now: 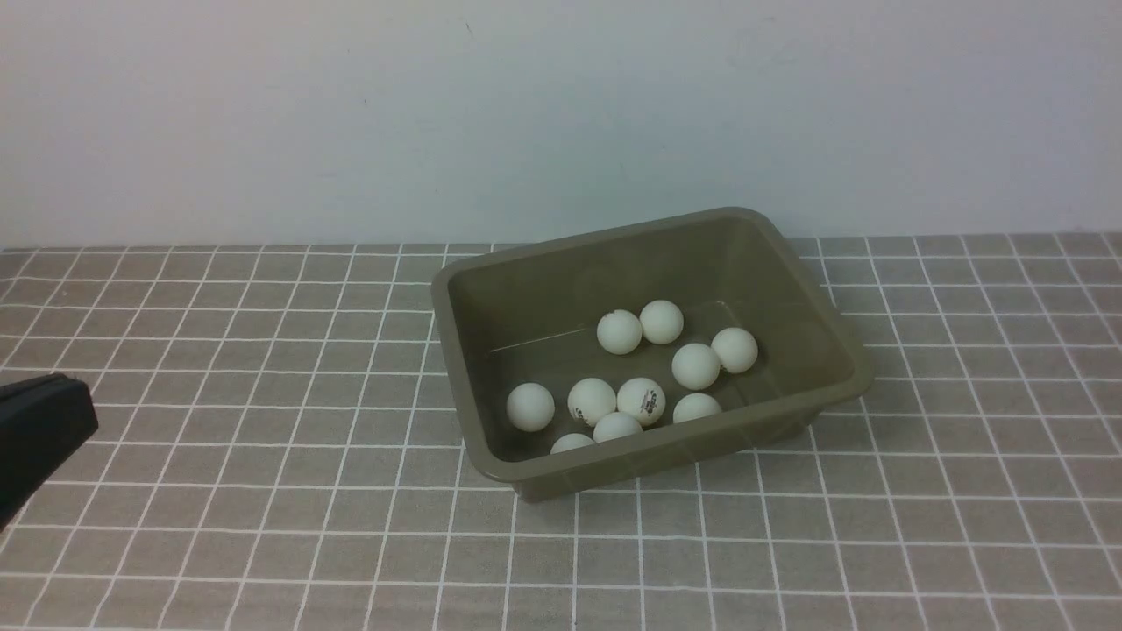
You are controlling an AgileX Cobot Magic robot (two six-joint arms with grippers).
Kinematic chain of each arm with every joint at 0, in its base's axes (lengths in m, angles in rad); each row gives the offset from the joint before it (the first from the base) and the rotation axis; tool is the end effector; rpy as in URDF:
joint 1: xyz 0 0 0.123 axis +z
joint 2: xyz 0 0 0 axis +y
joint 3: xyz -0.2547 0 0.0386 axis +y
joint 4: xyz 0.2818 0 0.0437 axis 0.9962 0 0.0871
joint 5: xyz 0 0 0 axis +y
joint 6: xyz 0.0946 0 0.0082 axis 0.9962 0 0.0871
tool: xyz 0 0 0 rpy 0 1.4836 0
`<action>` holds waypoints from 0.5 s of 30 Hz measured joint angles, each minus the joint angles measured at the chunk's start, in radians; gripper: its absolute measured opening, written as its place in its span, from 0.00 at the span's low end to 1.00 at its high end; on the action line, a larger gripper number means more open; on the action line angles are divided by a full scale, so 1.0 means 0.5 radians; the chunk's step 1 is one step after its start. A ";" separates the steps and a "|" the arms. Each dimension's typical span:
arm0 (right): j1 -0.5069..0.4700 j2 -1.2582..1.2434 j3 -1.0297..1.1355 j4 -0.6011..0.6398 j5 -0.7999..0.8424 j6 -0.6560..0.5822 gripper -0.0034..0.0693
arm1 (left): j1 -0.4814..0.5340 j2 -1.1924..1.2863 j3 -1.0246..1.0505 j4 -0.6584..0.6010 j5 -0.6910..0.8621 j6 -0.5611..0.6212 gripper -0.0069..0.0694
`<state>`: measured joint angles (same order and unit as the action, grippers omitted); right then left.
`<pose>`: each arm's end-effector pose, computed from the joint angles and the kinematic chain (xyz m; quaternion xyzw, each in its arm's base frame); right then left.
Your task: Put the table tennis balls into the box on the grey coffee tablecloth.
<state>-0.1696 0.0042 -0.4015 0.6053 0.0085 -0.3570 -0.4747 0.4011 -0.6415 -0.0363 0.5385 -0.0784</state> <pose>0.0718 -0.0118 0.3556 0.1058 0.5089 0.0349 0.8536 0.1208 -0.0641 0.3476 0.1469 0.7635 -0.1880 0.6001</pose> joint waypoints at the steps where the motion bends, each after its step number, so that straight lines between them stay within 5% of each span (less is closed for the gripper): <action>1: 0.000 0.000 0.000 0.000 0.000 0.000 0.03 | 0.000 0.000 0.003 0.003 0.000 0.002 0.09; 6: 0.000 0.000 0.000 0.000 0.000 0.000 0.03 | 0.122 -0.139 0.266 0.009 -0.197 0.115 0.09; 15: 0.000 0.000 0.000 0.000 0.000 0.000 0.03 | 0.713 -0.788 1.248 0.009 -0.531 0.174 0.09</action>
<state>-0.1696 0.0042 -0.4015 0.6053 0.0085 -0.3570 -0.1183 0.0073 -0.0177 -0.0318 0.2732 0.0086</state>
